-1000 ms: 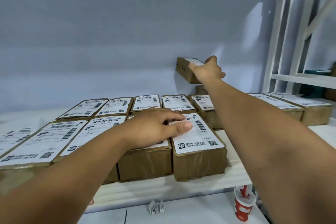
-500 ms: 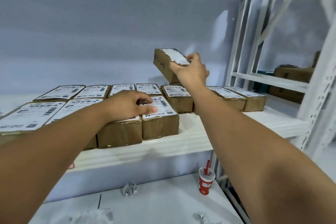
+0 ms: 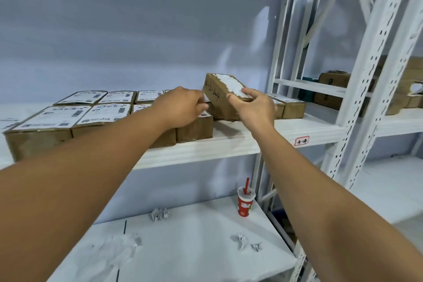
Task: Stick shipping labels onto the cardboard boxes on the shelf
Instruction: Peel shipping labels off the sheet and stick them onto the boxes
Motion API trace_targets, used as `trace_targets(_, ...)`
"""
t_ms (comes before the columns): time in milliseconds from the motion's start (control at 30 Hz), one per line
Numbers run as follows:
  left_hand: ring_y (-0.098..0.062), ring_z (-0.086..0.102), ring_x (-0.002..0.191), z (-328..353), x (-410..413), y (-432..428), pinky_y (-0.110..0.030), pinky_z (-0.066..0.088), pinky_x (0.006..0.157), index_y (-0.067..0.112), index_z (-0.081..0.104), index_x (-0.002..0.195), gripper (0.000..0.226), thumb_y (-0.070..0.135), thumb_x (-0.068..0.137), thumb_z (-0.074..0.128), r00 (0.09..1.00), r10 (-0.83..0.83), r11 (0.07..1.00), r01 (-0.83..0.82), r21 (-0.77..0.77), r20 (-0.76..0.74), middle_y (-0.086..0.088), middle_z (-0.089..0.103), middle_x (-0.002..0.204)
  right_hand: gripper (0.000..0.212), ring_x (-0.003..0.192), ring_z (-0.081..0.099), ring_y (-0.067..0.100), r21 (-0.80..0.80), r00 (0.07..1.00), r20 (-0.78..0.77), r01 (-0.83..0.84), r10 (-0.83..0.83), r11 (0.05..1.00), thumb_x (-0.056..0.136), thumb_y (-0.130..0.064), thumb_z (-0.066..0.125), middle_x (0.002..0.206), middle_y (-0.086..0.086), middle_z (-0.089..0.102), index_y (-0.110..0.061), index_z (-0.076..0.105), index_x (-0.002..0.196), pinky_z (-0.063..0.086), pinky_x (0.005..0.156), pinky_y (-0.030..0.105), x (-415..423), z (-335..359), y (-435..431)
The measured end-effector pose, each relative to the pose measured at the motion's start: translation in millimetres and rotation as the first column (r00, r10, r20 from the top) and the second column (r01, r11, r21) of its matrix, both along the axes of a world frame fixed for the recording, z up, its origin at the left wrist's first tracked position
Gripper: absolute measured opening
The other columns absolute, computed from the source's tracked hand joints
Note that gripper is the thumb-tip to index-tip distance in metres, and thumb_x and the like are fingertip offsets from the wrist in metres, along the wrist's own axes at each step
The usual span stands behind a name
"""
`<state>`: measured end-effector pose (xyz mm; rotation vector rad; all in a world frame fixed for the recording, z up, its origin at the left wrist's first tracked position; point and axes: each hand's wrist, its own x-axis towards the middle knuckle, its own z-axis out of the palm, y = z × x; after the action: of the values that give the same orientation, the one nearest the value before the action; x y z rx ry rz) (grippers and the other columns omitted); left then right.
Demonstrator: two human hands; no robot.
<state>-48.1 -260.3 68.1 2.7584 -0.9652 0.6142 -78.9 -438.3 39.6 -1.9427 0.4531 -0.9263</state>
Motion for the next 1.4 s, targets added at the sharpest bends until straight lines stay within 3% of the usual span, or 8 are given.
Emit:
trace_targets(67,-0.024,0.055,0.105,-4.7,-7.7,-3.8,-0.037,0.048,0.085,0.024,0.059,0.114,0.039,0.053,0.091,0.047,0.996,0.024,0.997,-0.017,0.08,-0.089,-0.002,0.062,0.113,0.066,0.122,0.044,0.02,0.005,1.0,-0.026,-0.011,0.011,1.0,0.057,-0.065,0.061,0.124,-0.005,0.057,-0.036,0.062,0.116,0.046,0.094,0.035,-11.5,-3.0,-0.3)
trace_targets(167,-0.027,0.056,0.102,-12.9,-16.2,-5.8,-0.034,0.048,0.077,0.018,0.06,0.113,0.031,0.037,0.09,0.055,0.997,0.075,0.978,-0.077,0.194,0.019,-0.006,0.063,0.111,0.067,0.126,0.039,0.02,-0.021,0.996,-0.083,-0.023,0.021,1.0,0.058,-0.065,0.06,0.128,-0.006,0.055,-0.036,0.061,0.119,0.045,0.094,0.035,-25.8,-6.4,-1.7)
trace_targets(300,-0.032,0.056,0.104,-19.2,-15.8,-2.0,-0.038,0.049,0.08,0.016,0.06,0.115,0.028,0.014,0.089,0.051,0.997,0.062,0.988,-0.068,0.141,0.042,-0.012,0.063,0.112,0.062,0.126,0.037,0.019,-0.033,0.997,-0.08,-0.001,-0.001,0.999,0.062,-0.063,0.061,0.126,-0.006,0.052,-0.036,0.06,0.118,0.046,0.095,0.036,-40.7,-4.0,-8.2)
trace_targets(667,-0.029,0.054,0.111,-27.4,-14.8,-0.5,-0.033,0.045,0.087,0.021,0.058,0.125,0.039,0.009,0.089,0.047,0.998,0.04,0.999,-0.041,0.022,0.038,-0.009,0.063,0.121,0.071,0.124,0.046,0.02,-0.019,0.97,-0.231,-0.084,0.078,0.996,0.05,-0.07,0.057,0.111,-0.001,0.065,-0.033,0.063,0.11,0.038,0.079,0.033,-34.0,-14.3,0.5)
trace_targets(767,-0.029,0.054,0.111,-28.1,-13.1,-0.7,-0.034,0.044,0.085,0.022,0.059,0.123,0.038,0.01,0.089,0.047,0.998,0.039,0.999,-0.04,0.015,0.041,-0.007,0.063,0.12,0.077,0.125,0.045,0.022,-0.026,0.967,-0.234,-0.113,0.104,0.993,0.049,-0.078,0.061,0.115,0.001,0.063,-0.034,0.062,0.112,0.037,0.088,0.034,-28.8,-22.5,6.6)
trace_targets(900,-0.028,0.054,0.11,-31.4,-10.1,-0.1,-0.034,0.045,0.085,0.024,0.058,0.124,0.037,0.012,0.091,0.048,0.998,0.042,0.999,-0.043,0.001,0.037,-0.006,0.063,0.119,0.064,0.132,0.031,0.027,-0.071,0.97,-0.205,-0.15,0.133,0.986,0.071,-0.067,0.066,0.131,0.005,0.054,-0.031,0.06,0.124,0.033,0.099,0.034,-23.4,-30.2,8.0)
trace_targets(1233,-0.029,0.054,0.106,-35.4,-10.9,-0.2,-0.034,0.045,0.08,0.02,0.054,0.126,0.038,0.007,0.091,0.047,0.996,0.048,0.998,-0.051,0.031,0.072,-0.01,0.06,0.116,0.04,0.11,0.059,0.017,0.042,0.964,-0.106,-0.24,0.243,0.97,0.09,-0.034,0.059,0.127,-0.001,0.06,-0.027,0.055,0.129,0.043,0.096,0.027,-12.6,-34.9,12.1)
trace_targets(1400,-0.03,0.053,0.105,-35.4,-17.0,-2.6,-0.035,0.04,0.068,0.012,0.051,0.119,0.031,0.004,0.089,0.046,0.987,0.085,0.989,-0.1,0.108,0.136,-0.011,0.057,0.114,0.049,0.127,0.043,0.023,-0.003,0.989,-0.022,-0.148,0.147,0.989,0.087,-0.01,0.051,0.133,0.001,0.052,-0.024,0.049,0.134,0.035,0.106,0.031,-16.0,-30.4,18.2)
